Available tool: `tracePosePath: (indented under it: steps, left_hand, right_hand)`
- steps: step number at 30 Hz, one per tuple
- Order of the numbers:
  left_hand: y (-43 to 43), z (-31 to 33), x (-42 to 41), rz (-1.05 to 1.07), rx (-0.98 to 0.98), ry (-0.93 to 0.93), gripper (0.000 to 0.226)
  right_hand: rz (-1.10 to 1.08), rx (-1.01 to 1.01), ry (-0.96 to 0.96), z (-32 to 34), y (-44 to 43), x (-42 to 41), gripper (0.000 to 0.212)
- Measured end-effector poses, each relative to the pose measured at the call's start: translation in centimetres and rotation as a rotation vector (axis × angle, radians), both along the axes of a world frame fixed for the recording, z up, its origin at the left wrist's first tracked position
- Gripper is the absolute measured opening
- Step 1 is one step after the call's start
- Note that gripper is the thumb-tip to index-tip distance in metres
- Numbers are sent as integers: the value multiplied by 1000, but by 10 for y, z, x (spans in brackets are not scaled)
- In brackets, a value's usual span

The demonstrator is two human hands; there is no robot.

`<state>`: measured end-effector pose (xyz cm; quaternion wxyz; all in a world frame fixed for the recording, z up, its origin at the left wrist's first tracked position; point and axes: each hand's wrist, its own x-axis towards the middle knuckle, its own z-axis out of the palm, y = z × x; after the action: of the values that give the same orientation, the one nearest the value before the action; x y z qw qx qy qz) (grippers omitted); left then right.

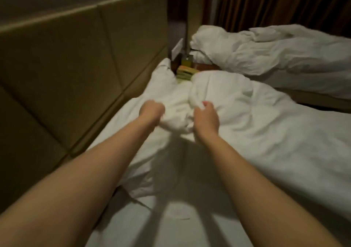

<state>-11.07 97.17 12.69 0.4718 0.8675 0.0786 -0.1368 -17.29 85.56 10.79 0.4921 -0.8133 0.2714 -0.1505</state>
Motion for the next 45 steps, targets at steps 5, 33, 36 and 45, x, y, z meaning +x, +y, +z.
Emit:
tracePosePath:
  steps: [5,33,36,45]
  left_hand:
    - [79,-102,-48,-18,353,194,50]
    - [-211,-210,-214,-1107,663,-214,47]
    - [-270,-222,-245,-1183,690,-241,48]
    - [-475,-312,-382,-1365,745,-175,100]
  right_hand:
    - [332,73,371,-95,103,-22,43]
    - [-181,265,607,-197,-162,-248,52]
    - [-341,337,573,-209,-227,-282,55]
    - [-806,562,525,-295,-463,-421,49]
